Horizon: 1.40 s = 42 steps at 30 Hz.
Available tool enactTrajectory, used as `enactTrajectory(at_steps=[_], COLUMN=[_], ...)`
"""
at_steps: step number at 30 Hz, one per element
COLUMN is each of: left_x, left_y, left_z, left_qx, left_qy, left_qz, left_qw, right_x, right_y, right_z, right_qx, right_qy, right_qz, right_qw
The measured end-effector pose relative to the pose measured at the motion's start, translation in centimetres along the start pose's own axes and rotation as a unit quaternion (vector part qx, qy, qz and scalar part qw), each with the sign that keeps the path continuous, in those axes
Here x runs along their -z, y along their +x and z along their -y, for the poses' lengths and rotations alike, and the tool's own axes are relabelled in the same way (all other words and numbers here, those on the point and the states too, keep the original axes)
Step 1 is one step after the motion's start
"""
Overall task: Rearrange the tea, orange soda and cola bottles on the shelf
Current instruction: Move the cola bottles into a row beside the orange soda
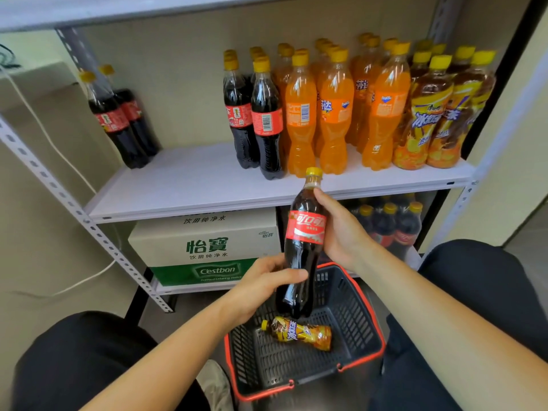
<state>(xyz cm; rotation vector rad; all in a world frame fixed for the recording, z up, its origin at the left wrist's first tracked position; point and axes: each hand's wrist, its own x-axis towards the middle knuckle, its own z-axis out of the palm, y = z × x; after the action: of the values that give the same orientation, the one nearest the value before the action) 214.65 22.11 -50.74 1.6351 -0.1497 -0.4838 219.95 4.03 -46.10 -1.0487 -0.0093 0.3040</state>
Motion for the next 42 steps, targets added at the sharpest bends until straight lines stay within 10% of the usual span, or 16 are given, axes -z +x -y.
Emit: enactTrajectory(at_steps=[28,37,42], left_x=[0.7,3.7,3.4], left_y=[0.5,-1.2,-1.7], left_z=[0.0,-3.6,-3.9], left_qx=[0.014,-0.215,-0.254], left_qy=[-0.018,0.019,0.115], left_qz=[-0.077,-0.143,-0.137], left_qw=[0.997,0.966,0.951], right_x=[1.5,2.1,1.6], right_y=[0.2,0.1,-0.3], right_z=[-1.6,-2.2,-2.6], right_qx=[0.108,0.152,0.138], right_qy=[-0.232,-0.488,-0.491], right_qz=[0.059,0.099,0.135], right_qw=[0.965,0.854,0.85])
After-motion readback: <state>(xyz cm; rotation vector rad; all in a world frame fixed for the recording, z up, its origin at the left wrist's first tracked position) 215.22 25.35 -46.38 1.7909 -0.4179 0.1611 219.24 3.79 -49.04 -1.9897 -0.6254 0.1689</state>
